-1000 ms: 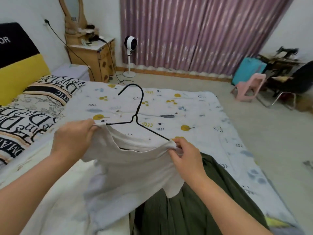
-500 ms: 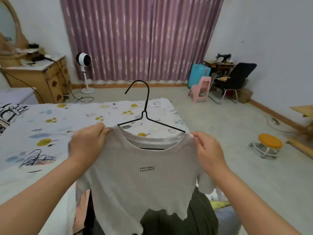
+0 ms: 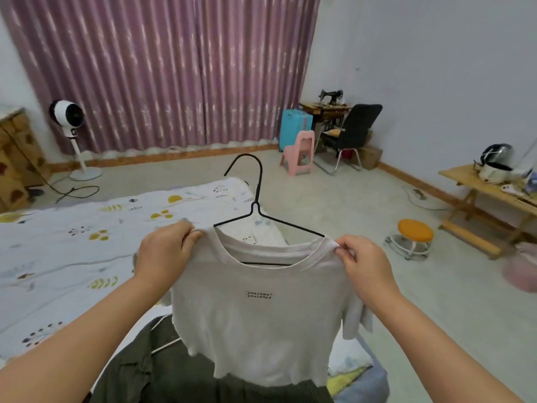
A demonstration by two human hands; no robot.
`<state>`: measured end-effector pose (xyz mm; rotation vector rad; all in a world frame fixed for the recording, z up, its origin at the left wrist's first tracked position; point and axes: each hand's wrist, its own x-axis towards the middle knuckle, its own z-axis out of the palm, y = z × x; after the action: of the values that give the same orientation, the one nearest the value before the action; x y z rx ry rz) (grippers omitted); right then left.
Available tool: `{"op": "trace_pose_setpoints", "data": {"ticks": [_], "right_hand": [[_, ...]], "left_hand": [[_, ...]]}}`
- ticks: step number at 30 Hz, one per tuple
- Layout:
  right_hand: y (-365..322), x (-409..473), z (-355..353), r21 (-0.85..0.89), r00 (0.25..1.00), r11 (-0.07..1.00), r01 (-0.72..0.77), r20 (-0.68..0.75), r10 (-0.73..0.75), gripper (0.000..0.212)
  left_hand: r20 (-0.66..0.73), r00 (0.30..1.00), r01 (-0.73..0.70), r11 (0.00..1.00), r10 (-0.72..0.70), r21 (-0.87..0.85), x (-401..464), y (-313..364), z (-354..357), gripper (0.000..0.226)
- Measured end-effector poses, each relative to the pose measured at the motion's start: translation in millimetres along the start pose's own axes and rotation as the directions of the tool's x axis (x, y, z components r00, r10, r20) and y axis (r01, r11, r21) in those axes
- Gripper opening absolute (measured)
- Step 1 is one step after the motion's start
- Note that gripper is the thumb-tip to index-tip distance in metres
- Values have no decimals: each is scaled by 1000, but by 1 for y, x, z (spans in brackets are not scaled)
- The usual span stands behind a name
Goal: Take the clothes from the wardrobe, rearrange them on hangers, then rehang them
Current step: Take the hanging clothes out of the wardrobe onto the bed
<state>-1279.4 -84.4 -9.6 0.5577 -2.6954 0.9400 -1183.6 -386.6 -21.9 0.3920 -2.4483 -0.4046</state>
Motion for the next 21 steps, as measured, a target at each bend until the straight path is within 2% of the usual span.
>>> {"op": "trace_pose_setpoints", "data": {"ticks": [8,15,21], "right_hand": [[95,61,-19,36,998,998,52,23,-53,13],[180,128,-49,43,973,984,175,145,-179,13],[210,180,-49,84,953,968,235,174,-246,16]], "left_hand": [[-30,1000,7,1000,-6,20,35,68,70,27],[-96,982,169,984,-162,60,40,144,126,24],[-125,958,272,958,-260,95,51,175,151,26]]}}
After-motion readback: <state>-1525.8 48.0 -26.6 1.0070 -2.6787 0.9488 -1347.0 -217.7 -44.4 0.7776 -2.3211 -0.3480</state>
